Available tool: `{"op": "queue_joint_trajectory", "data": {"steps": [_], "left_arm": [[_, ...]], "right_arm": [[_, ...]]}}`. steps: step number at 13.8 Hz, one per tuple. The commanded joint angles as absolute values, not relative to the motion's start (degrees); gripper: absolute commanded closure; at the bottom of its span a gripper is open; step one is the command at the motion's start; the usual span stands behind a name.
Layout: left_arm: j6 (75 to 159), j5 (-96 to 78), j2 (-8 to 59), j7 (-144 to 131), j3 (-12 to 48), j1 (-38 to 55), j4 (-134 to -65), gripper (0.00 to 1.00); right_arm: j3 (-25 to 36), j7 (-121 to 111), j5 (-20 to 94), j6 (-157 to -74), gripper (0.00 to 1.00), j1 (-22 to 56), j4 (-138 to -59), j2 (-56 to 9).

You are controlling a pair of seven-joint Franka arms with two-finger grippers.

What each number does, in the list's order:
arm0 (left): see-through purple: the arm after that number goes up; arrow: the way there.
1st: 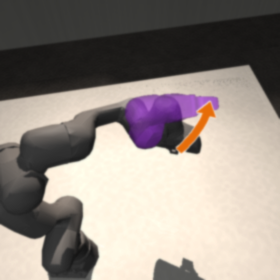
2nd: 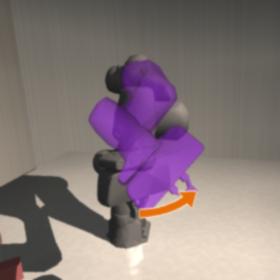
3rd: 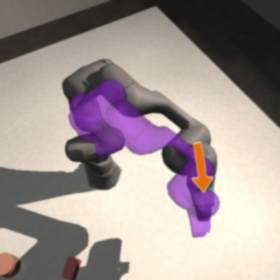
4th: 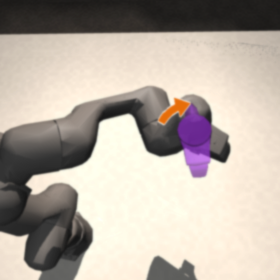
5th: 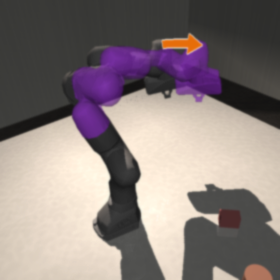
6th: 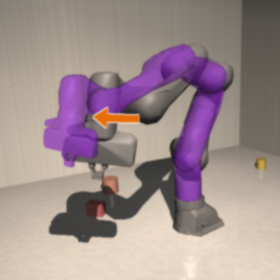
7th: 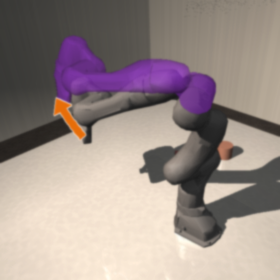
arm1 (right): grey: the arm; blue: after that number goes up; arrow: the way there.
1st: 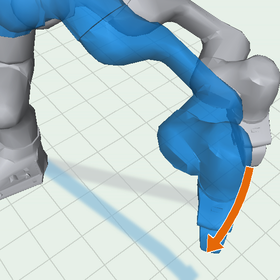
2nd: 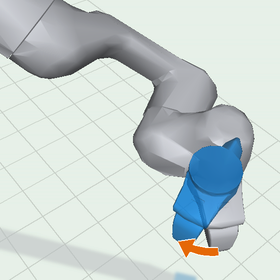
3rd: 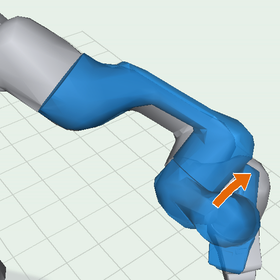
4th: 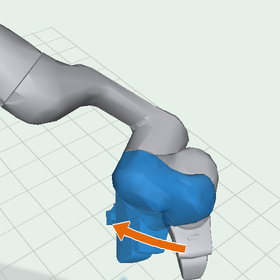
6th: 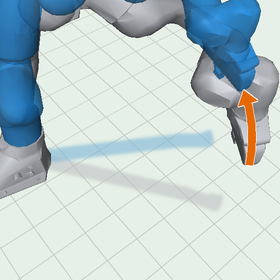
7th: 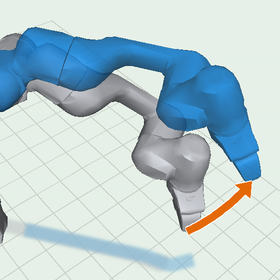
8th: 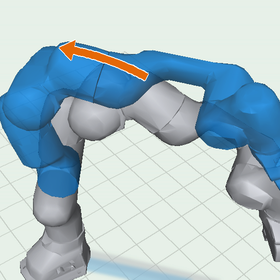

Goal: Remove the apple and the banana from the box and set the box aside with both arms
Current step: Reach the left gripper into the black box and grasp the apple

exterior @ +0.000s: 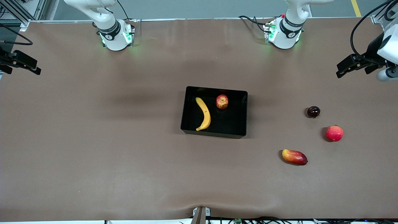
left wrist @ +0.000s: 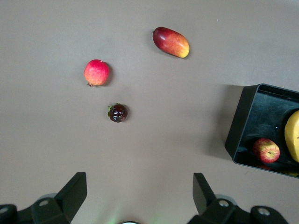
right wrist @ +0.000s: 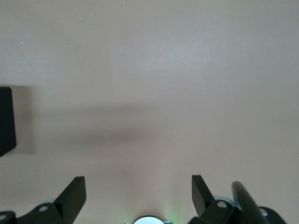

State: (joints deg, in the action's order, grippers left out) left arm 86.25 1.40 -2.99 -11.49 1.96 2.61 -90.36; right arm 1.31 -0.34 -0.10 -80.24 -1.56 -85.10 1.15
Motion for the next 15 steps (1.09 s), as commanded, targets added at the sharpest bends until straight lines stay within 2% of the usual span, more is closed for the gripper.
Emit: {"op": "queue_joint_trajectory", "data": {"steps": [1,4,8,15], "left_arm": [[84.9,1.3,-2.6,-10.2,2.1,1.8,-88.9,0.00],[84.9,1.3,-1.5,-7.8,2.1,1.8,-88.2,0.00],[85.3,1.1,5.0,-9.7,4.5,5.3,-87.6,0.00],[99.8,-0.1,17.2,-31.5,6.3,17.3,-88.9,0.00]], "right_arm": [[0.3,-0.4,-0.3,-79.9,0.00,-3.0,-85.4,1.9],[0.2,-0.4,-0.3,-80.0,0.00,-3.0,-85.4,1.9],[0.2,-0.4,-0.2,-80.0,0.00,-3.0,-85.4,1.9],[0.3,-0.4,-0.1,-80.1,0.00,-3.1,-85.3,1.8]]}}
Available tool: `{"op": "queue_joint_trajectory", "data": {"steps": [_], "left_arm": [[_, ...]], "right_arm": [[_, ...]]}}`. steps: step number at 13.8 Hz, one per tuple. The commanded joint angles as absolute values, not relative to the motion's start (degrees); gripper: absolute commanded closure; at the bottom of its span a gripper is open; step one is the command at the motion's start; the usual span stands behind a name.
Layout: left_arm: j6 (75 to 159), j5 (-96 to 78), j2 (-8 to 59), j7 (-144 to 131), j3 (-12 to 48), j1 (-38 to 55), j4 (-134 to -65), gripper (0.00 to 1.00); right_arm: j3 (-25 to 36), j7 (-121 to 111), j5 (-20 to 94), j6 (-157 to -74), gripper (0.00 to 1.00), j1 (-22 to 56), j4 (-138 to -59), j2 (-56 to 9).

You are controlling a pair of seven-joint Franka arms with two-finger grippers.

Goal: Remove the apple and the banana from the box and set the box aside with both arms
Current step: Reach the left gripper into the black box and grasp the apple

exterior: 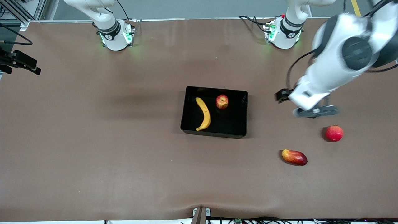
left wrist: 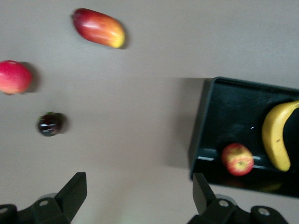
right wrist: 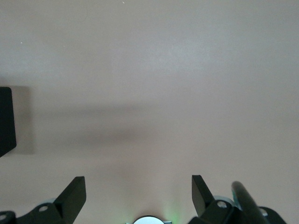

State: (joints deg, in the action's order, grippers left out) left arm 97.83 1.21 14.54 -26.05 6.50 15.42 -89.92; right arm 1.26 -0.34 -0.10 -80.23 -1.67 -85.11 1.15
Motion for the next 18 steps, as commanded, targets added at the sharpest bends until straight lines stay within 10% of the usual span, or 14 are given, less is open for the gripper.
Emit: {"op": "queue_joint_trajectory", "data": {"steps": [1,9,18], "left_arm": [[102.2,-1.3,19.0,-36.2,7.1,18.2,-88.9,0.00],[114.1,-1.3,33.0,-47.1,8.3,29.9,-89.8,0.00],[126.7,-0.9,32.9,-46.8,8.9,33.0,-104.9,0.00]], "right_arm": [[0.3,-0.5,-0.1,-80.2,0.00,-3.2,-85.3,1.8],[0.3,-0.5,-0.1,-80.3,0.00,-3.2,-85.2,1.8],[0.3,-0.9,-0.1,-80.3,0.00,-3.4,-84.6,1.1]]}}
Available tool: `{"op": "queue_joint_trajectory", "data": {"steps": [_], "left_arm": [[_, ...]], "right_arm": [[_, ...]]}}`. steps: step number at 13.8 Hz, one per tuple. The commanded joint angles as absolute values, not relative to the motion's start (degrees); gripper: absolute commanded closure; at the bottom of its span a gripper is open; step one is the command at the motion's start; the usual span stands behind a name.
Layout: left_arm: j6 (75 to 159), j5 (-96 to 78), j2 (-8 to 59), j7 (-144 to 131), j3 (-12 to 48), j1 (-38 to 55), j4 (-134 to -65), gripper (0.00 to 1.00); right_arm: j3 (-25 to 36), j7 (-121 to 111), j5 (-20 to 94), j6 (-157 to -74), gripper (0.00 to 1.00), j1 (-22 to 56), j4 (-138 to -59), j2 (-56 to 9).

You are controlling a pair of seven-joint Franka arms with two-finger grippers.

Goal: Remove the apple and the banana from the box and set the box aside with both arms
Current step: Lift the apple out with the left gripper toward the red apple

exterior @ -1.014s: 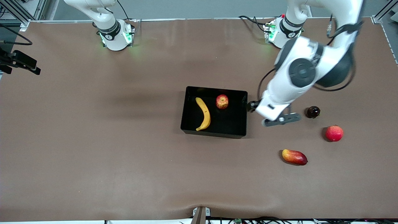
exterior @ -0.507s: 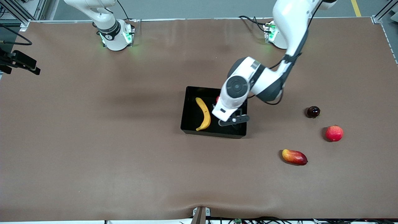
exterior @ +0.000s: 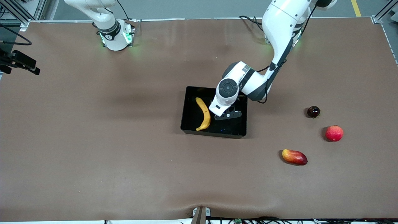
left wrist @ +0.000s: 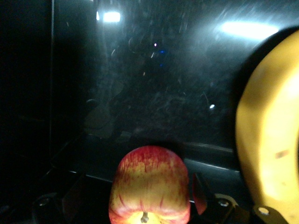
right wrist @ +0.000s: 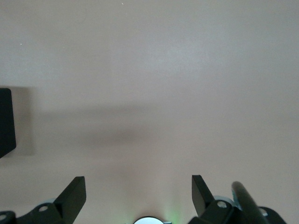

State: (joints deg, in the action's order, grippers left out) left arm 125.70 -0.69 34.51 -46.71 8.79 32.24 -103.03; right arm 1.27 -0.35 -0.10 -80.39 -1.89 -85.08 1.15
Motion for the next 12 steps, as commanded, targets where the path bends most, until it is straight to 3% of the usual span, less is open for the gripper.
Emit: {"op": "queue_joint_trajectory", "data": {"steps": [1,2,4,8,12], "left_arm": [[126.9,-1.0,33.0,-46.8,9.2,33.0,-104.9,0.13],[126.9,-1.1,33.0,-46.8,9.3,33.0,-104.9,0.37],[126.9,-1.5,33.1,-47.2,9.3,33.2,-104.6,1.00],[126.4,0.9,30.0,-47.0,8.5,33.0,-101.9,1.00],[118.6,2.5,27.9,-46.4,8.0,30.2,-90.5,1.00]], "right_arm": [[0.3,-0.9,-0.1,-80.3,0.00,-3.3,-84.5,1.0],[0.3,-1.0,-0.1,-80.3,0.00,-3.3,-84.5,0.9],[0.3,-1.0,-0.1,-80.3,0.00,-3.3,-84.3,0.9],[0.2,-1.1,-0.1,-80.4,0.00,-3.3,-84.3,0.6],[0.2,-1.1,-0.1,-80.3,0.00,-3.2,-84.4,-0.1]]}}
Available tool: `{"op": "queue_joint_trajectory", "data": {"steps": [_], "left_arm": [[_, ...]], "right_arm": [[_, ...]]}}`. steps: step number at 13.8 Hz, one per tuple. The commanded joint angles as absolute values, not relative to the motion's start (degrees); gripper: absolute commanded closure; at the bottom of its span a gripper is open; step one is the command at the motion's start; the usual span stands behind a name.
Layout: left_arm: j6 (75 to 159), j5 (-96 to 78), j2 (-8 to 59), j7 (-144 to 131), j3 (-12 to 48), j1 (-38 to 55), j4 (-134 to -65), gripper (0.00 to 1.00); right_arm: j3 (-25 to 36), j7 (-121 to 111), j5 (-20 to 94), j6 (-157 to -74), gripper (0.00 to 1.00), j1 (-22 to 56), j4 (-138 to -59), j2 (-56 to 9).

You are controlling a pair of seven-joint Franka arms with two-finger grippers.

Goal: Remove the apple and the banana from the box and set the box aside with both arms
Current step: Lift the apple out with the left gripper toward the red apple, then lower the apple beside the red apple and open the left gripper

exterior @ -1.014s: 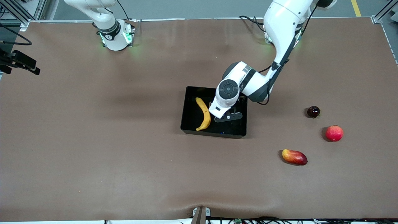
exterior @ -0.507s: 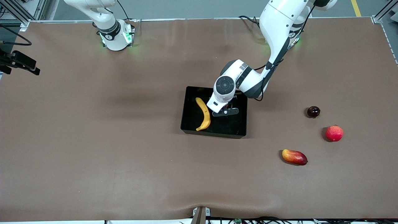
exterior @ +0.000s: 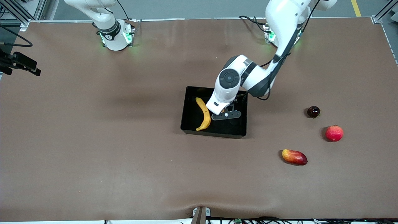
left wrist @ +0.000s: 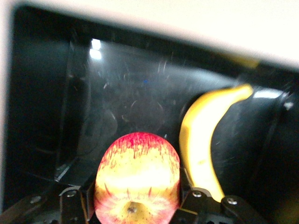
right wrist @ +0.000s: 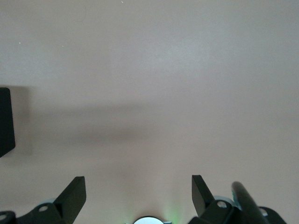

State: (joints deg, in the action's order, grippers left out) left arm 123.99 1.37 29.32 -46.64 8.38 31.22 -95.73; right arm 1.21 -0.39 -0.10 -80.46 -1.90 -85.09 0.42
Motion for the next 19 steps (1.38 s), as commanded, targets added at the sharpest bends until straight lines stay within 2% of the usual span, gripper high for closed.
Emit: {"op": "queue_joint_trajectory", "data": {"steps": [1,2,6,12,14,19], "left_arm": [[116.7,2.6,27.6,-46.1,7.8,28.6,-87.8,1.00],[115.2,2.7,27.2,-44.3,7.8,26.1,-86.1,1.00],[113.6,2.6,24.7,-28.7,8.3,13.6,-86.1,1.00],[113.9,4.1,28.2,-15.2,7.8,-1.5,-87.2,1.00],[115.7,10.7,29.1,-15.2,8.0,-4.5,-89.3,1.00],[123.9,10.5,29.4,-15.3,8.3,-10.5,-98.7,1.00]], "right_arm": [[0.2,-1.1,-0.1,-80.3,0.00,-3.3,-84.3,-0.3],[0.2,-1.1,-0.2,-80.2,0.00,-3.1,-84.3,-0.7],[0.2,-1.1,-0.1,-80.4,0.00,-3.1,-84.3,-0.8],[0.1,-1.0,0.1,-80.6,0.00,-2.9,-84.3,-0.9],[0.1,-1.0,0.1,-80.7,0.00,-2.9,-84.3,-1.0],[0.1,-1.1,1.0,-80.7,0.00,-3.3,-84.3,-1.3]]}}
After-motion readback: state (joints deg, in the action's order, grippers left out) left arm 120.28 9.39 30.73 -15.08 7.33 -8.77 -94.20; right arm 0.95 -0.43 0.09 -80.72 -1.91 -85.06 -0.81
